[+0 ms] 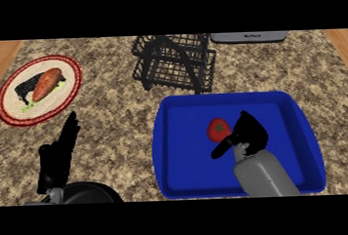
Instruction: Pick the tomato from the tray and place it in the tiered basket
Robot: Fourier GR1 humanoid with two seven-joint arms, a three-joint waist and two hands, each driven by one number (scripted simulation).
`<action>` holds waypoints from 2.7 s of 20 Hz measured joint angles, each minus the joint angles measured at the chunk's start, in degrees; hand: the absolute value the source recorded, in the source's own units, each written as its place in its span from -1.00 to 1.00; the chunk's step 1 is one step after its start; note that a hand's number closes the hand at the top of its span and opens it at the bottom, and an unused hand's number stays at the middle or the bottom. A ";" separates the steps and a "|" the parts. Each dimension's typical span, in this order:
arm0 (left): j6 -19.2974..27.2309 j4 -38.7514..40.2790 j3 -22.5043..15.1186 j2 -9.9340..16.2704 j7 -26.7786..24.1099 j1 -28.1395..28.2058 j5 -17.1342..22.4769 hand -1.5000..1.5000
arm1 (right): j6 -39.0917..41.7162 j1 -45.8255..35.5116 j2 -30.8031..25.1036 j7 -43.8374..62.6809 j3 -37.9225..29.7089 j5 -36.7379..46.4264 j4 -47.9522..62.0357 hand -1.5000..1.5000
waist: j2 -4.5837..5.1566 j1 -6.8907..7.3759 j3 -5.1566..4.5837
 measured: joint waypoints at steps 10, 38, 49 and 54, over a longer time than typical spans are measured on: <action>-0.57 -0.21 0.92 -0.98 -0.56 0.41 -1.18 0.00 | -2.44 -2.82 -1.04 -0.37 4.44 1.19 3.34 1.00 | -0.47 -0.25 -0.36; -1.36 -2.01 3.39 -2.85 1.50 2.50 -4.15 0.00 | 13.15 -11.30 -17.33 -23.52 -5.45 -11.73 -35.62 1.00 | -0.39 -2.23 0.12; -2.91 -0.87 4.03 -4.45 0.97 0.56 -4.90 0.00 | 20.40 -29.92 -18.76 -16.33 -11.59 -14.37 -35.32 1.00 | 0.01 -0.69 0.07; -3.53 -1.22 4.28 -4.86 1.51 0.24 -5.14 0.00 | 19.66 -36.92 -16.69 -16.45 -11.96 -12.06 -26.04 1.00 | 0.21 -0.19 -0.02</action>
